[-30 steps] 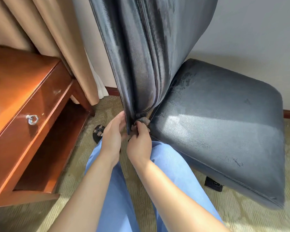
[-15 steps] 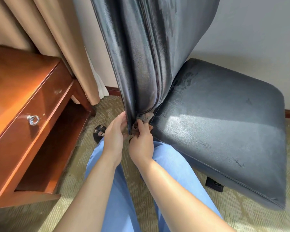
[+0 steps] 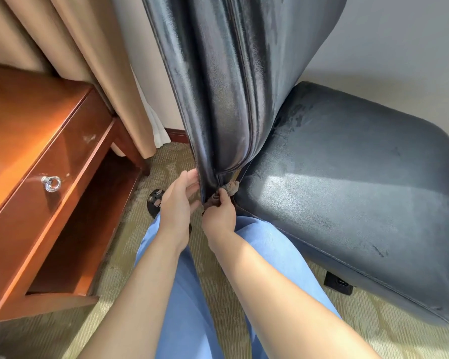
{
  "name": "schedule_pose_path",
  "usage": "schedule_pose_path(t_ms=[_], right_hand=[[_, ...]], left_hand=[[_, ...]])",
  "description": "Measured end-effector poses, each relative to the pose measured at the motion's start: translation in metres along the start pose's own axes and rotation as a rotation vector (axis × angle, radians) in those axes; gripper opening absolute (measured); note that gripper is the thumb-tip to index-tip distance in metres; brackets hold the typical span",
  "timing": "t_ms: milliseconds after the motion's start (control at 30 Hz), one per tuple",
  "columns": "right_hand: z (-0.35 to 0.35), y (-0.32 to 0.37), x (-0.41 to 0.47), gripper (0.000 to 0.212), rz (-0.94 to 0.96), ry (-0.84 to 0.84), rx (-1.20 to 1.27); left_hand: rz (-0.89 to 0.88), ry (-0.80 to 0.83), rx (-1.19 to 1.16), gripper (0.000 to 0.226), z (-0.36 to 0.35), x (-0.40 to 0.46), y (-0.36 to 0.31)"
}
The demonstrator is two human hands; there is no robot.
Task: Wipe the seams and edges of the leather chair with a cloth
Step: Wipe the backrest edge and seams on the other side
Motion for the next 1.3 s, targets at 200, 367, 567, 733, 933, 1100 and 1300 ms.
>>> schedule_pose_path(t_ms=[200,367,567,733,933,1100,1300], right_hand=[[-0.015,-0.011,0.013,0.050,-0.129,-0.002,0.110],[-0.016,-0.015,0.021,0.044,-0.203,0.001,0.226],[-0.015,-0.010,0.030,0.027,-0.475,0.050,0.416],[-0.011,-0.007,0.025,0.027,-0.550,-0.122,0.663],[0.003,0.016,0.007,0.025,-0.501,-0.143,0.820],[0.009,0.026,-0.009,0.037,-0.260,-0.108,0.660],[0.018,0.034,-0.021,0.043,-0.052,-0.090,0.613]], left_hand=[[0.003,0.000,-0.005,0.037,0.003,0.005,0.005],[0.014,-0.028,-0.035,0.036,0.001,0.006,0.002],[0.026,-0.042,-0.043,0.035,0.002,0.005,0.001],[0.034,-0.038,-0.017,0.035,0.004,0.003,0.001],[0.039,-0.003,0.041,0.036,0.003,-0.006,0.001],[0.047,0.023,0.047,0.033,-0.004,-0.020,-0.003],[0.055,0.034,0.016,0.034,-0.011,-0.028,-0.007]])
Point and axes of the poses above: each hand's wrist, its own x-axis towards the middle knuckle, its own z-axis out of the back of the hand, y = z × x, the point moved 2 cm from there along x, towards the middle knuckle, and after that the axes turned 9 degrees about z, right-handed, at the moved point
